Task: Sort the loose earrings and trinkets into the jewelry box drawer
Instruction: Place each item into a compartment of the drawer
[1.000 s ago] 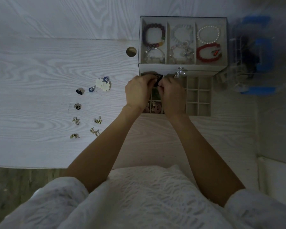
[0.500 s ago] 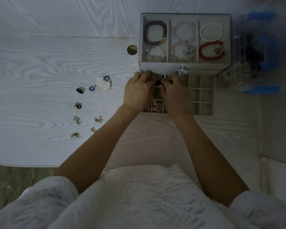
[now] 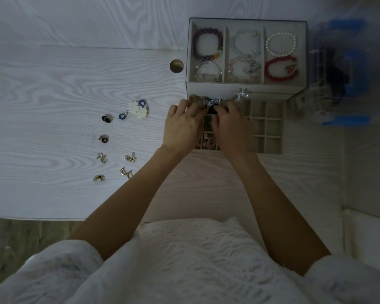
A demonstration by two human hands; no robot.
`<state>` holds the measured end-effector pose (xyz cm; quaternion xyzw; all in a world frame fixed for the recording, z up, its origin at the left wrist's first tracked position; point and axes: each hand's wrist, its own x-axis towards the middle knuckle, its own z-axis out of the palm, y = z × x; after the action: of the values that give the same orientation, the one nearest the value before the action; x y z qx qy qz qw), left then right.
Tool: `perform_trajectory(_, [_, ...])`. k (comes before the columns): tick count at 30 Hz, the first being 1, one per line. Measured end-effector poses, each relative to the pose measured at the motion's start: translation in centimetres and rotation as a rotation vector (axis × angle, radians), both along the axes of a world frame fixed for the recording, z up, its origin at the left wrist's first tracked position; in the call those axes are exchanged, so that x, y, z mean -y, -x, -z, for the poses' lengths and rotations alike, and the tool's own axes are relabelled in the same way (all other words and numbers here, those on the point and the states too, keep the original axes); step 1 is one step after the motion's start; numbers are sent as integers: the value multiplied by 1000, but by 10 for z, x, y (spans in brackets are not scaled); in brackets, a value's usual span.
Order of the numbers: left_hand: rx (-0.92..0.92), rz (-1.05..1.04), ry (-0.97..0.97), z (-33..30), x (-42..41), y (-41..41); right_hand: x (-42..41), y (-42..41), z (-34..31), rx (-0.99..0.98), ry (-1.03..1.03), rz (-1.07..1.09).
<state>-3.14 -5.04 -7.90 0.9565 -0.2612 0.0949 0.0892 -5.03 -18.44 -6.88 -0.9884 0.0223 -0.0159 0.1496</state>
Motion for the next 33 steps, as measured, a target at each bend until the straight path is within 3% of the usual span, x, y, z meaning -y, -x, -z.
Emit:
perform_trajectory(5, [-72, 3, 38, -7, -4, 4, 3, 9, -13, 22, -91, 7])
perform_trajectory(12, [-311, -173, 553, -40, -61, 43, 6, 35, -44, 107, -217, -150])
perform_trajectory(15, [-366, -360, 635, -36, -94, 56, -15, 37, -49, 75, -244, -212])
perform_trajectory(18, [-325, -489, 544, -25, -121, 46, -49, 22, -41, 54, -216, -341])
perform_trajectory(23, [-303, -421, 303, -10, -141, -7, -110, -28, -22, -63, -131, -373])
perform_trajectory(28, [-426, -397, 242, 0, -141, -36, -141, -62, 2, -204, -119, -309])
perform_trajectory(33, [-469, -421, 287, 1, -139, -34, -140, -61, 7, -208, -101, -263])
